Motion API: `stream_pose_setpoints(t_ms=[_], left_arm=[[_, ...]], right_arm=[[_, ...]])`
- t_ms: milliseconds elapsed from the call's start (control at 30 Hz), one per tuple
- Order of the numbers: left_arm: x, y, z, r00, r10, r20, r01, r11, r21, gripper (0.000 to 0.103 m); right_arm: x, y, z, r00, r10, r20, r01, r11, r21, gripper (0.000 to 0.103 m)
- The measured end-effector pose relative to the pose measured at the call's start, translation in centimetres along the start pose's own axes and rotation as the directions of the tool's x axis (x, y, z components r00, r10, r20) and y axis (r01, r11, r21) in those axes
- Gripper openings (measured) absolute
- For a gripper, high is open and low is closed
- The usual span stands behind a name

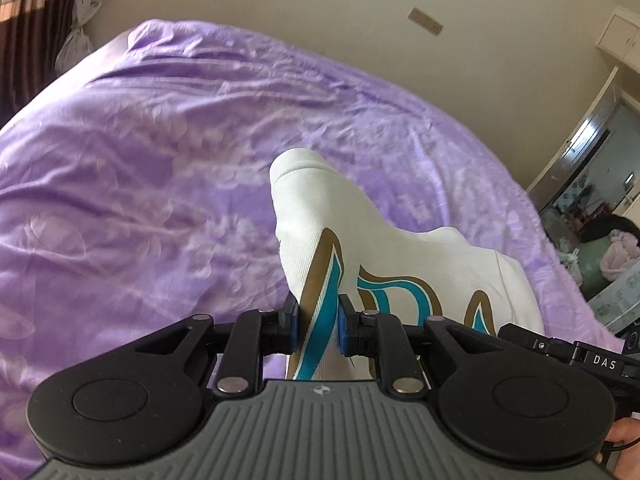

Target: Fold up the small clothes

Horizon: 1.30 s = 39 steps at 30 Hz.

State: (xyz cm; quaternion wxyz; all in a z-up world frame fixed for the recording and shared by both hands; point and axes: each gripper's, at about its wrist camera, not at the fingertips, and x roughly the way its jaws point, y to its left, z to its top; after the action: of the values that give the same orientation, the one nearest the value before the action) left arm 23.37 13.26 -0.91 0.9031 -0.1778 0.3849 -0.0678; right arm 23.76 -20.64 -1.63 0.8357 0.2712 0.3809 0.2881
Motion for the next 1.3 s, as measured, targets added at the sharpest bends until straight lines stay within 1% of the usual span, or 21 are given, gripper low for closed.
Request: stream_pose_setpoints(t_ms=[200,333,467,500,567,600,633,667,700,733,800,900,967,1000,1033,1100,1133,1167,1200,1233,1300], left_arm=[[4.3,2.4,0.2,0.999,-0.03,-0.026,0.03,1.0,-0.003,0.019],[8.1,3.8,-0.5,0.998,-0.026,-0.06,0.025,1.0,-0.011,0.02],[11.3,5.9,-1.3,0.993,-0.028,-0.119,0.021,0.998,-0.061,0.021],[11.8,6.5,-1.4,0.99,-0.042,-0.132,0.032,0.996,-0.079,0.024],[12.0,7.4,-1.4,0.987,-0.061,-0.15,0.046,0.994,-0.101,0.035],[12.0,7.7,-1.3,0.986,-0.061,-0.156,0.044,0.993,-0.108,0.044],[12.1,8.0,-1.1,0.984,-0.064,-0.164,0.046,0.993,-0.112,0.049],[12.2,8.2,-0.8,0.983,-0.076,-0.168,0.056,0.991,-0.122,0.049],[12.3,8.6,-0.4,0.982,-0.09,-0.169,0.066,0.988,-0.141,0.052],[12.6,9.0,-0.1,0.98,-0.1,-0.171,0.072,0.984,-0.16,0.053],[13.4,9.7,0.8,0.977,-0.114,-0.178,0.079,0.977,-0.197,0.056],[14.9,10.3,1.6,0.975,-0.136,-0.174,0.089,0.963,-0.254,0.056],[15.7,10.5,1.9,0.973,-0.156,-0.169,0.102,0.952,-0.29,0.056],[16.0,10.5,2.1,0.973,-0.161,-0.166,0.107,0.95,-0.294,0.056],[16.3,10.4,2.3,0.973,-0.162,-0.165,0.107,0.949,-0.297,0.05],[16.6,10.3,2.6,0.973,-0.171,-0.157,0.117,0.945,-0.305,0.039],[16.5,10.1,2.8,0.975,-0.162,-0.152,0.111,0.947,-0.302,0.035],[16.4,10.0,2.9,0.977,-0.157,-0.147,0.109,0.951,-0.288,0.032],[16.0,9.6,3.0,0.979,-0.149,-0.136,0.111,0.96,-0.256,0.024],[15.5,9.2,3.0,0.981,-0.148,-0.125,0.117,0.967,-0.226,0.02],[14.0,8.1,3.1,0.983,-0.169,-0.071,0.158,0.978,-0.137,0.017]], right_arm=[[3.9,-2.7,-0.2,0.999,-0.034,-0.017,0.034,0.999,-0.002,0.019],[6.3,-3.9,0.1,0.997,-0.078,-0.014,0.076,0.995,-0.07,0.019],[9.7,-7.0,-0.5,0.991,-0.11,-0.072,0.108,0.993,-0.037,0.019],[10.3,-7.7,-0.7,0.989,-0.117,-0.087,0.115,0.993,-0.03,0.019],[11.1,-8.5,-0.7,0.985,-0.126,-0.117,0.125,0.992,-0.02,0.021],[11.3,-8.9,-0.6,0.983,-0.126,-0.135,0.126,0.992,-0.007,0.025],[11.5,-9.2,-0.5,0.982,-0.123,-0.147,0.124,0.992,0.004,0.03],[11.5,-9.5,-0.2,0.981,-0.121,-0.154,0.126,0.992,0.018,0.039],[11.5,-9.7,0.0,0.98,-0.122,-0.16,0.128,0.991,0.03,0.046],[11.7,-10.0,0.5,0.979,-0.117,-0.168,0.126,0.991,0.044,0.048],[12.2,-11.2,1.7,0.979,-0.099,-0.179,0.119,0.988,0.101,0.064],[13.4,-13.7,3.6,0.981,-0.04,-0.192,0.087,0.967,0.239,0.068],[14.6,-15.5,4.4,0.98,-0.007,-0.2,0.077,0.937,0.341,0.068],[15.2,-16.5,4.6,0.98,0.022,-0.2,0.06,0.916,0.398,0.067],[15.5,-17.0,4.7,0.979,0.041,-0.198,0.05,0.9,0.433,0.063],[15.9,-17.3,5.0,0.98,0.06,-0.191,0.033,0.894,0.447,0.042],[15.9,-17.1,5.2,0.98,0.056,-0.188,0.032,0.899,0.436,0.037],[15.9,-16.7,5.5,0.982,0.053,-0.182,0.028,0.909,0.415,0.028],[15.8,-16.2,5.9,0.982,0.055,-0.179,0.018,0.923,0.383,0.023],[15.7,-15.3,6.3,0.984,0.05,-0.172,0.01,0.943,0.333,0.02],[15.1,-13.3,7.2,0.987,0.043,-0.156,-0.008,0.977,0.214,0.014]])
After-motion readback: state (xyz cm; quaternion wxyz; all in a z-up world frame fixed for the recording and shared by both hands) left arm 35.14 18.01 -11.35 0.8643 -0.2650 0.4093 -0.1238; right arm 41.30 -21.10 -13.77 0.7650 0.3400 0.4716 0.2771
